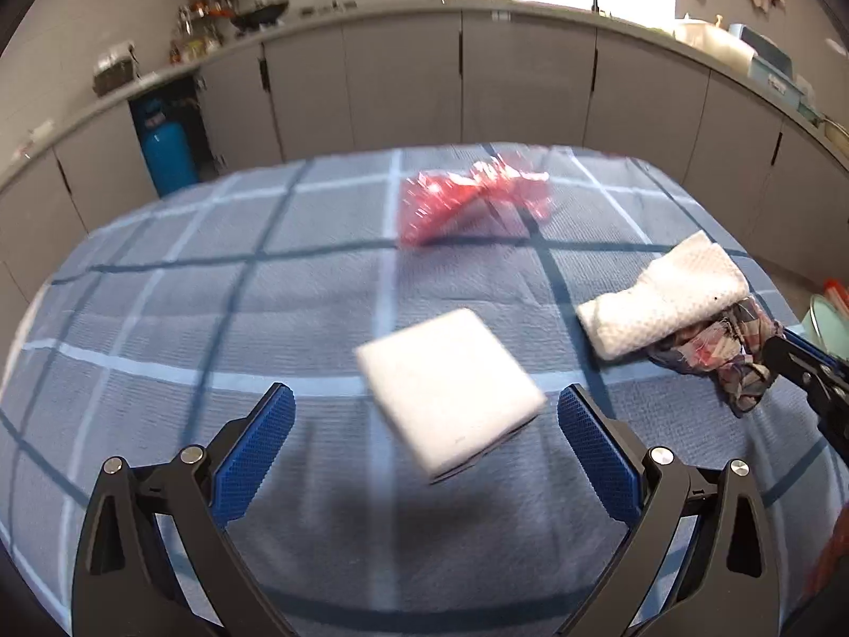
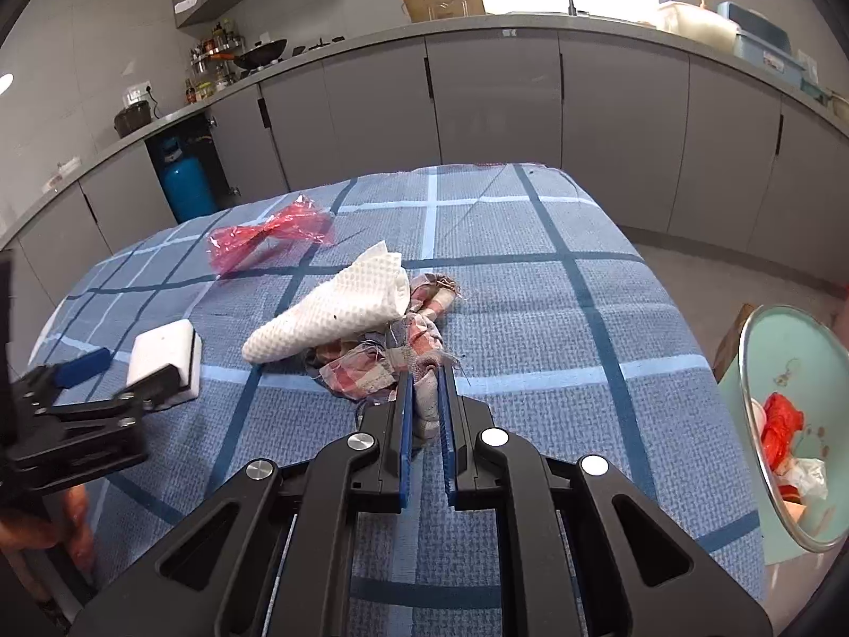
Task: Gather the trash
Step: 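Grasp the patterned rag with the right tool while the left tool grasps the white sponge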
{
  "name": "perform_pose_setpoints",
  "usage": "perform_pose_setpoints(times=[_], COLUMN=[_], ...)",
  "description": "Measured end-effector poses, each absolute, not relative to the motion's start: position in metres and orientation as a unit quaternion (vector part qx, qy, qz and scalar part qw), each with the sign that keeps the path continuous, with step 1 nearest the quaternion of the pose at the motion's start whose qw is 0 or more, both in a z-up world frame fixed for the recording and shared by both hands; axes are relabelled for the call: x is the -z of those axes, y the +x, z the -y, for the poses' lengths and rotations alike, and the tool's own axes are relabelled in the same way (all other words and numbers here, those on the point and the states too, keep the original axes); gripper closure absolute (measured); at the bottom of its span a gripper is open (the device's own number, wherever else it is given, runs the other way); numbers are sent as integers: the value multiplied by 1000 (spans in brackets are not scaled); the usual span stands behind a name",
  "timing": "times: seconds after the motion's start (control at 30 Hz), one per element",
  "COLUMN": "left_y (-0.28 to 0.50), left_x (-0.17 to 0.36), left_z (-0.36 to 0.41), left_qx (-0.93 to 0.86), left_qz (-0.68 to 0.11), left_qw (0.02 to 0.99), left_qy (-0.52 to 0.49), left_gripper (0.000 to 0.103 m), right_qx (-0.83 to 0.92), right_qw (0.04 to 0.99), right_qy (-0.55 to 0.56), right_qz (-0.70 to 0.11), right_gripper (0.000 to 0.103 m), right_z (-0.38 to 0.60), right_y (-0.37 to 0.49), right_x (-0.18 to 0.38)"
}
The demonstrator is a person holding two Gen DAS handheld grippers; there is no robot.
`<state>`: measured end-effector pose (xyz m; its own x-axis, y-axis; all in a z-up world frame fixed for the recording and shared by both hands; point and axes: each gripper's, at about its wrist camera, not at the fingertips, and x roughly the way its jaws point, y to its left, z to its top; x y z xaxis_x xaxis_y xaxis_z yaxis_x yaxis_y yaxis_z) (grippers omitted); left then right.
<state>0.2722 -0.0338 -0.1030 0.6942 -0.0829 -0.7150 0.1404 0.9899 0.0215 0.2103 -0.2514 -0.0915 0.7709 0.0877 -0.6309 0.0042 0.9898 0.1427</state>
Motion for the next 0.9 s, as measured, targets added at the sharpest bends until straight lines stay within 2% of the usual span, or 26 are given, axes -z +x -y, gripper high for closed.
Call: perform_pose_setpoints(times=[0.07, 0.1, 0.13, 0.33, 0.63, 0.9], left_y=[277, 279, 280, 279, 256, 242], left_x=[108, 110, 113, 112, 93, 86], left_z=[40, 44, 47, 39, 36, 51], left_qx=[70, 73, 65, 67, 62, 65], left_qz=[-400, -408, -414, -411, -352, -332], left_qw=[913, 909, 906, 909, 934, 940], left_qy=[33, 39, 48, 27, 25, 52], left_gripper=[15, 30, 36, 43, 43, 43], right_qx=[-49, -64, -69, -34, 29, 24], right_qw=[941, 943, 944, 947, 962, 959], right_qy=[70, 65, 58, 81, 98, 104], right_qz=[-328, -321, -318, -308, -254, -261], right_gripper=[92, 93, 93, 93, 93, 93], right_z=[251, 249, 245, 257, 279, 287], right_y=[208, 205, 205, 201, 182, 182], right_x=[89, 88, 86, 84, 73, 75])
